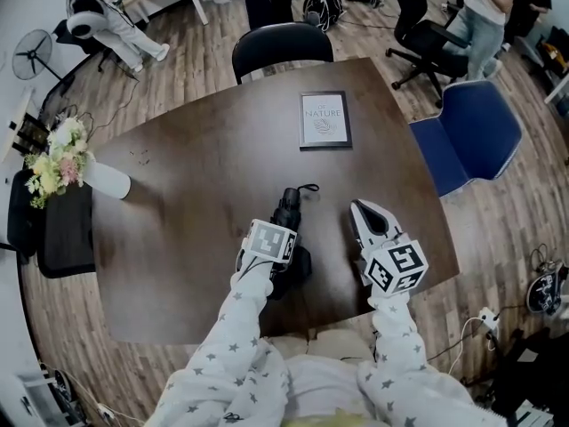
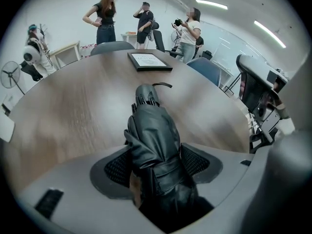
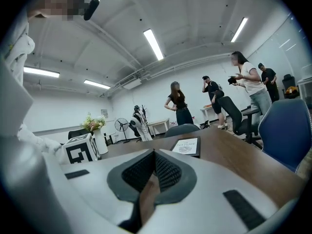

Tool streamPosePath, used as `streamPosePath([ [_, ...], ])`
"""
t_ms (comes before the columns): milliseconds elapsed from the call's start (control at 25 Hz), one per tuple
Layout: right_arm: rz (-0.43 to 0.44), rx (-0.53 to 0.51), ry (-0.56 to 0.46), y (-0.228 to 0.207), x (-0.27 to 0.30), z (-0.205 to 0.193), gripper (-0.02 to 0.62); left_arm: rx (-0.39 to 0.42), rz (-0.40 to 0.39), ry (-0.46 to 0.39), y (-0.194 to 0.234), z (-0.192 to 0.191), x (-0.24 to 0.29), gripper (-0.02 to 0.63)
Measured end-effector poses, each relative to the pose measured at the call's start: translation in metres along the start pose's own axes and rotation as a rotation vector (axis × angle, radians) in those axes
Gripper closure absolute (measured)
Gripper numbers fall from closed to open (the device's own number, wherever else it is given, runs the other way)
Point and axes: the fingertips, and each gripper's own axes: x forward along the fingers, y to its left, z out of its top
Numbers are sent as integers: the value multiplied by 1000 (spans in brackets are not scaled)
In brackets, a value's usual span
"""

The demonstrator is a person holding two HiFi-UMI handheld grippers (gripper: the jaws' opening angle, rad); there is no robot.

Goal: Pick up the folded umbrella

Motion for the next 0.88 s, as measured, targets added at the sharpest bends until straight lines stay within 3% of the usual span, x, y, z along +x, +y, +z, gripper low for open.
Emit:
streamPosePath([
  [360, 4, 1, -3, -1, 1, 1, 574, -71, -1, -30, 0, -1, 1, 344],
  [880, -11, -16, -15, 0, -6, 15, 574, -110, 7, -125, 4, 3, -14, 359],
])
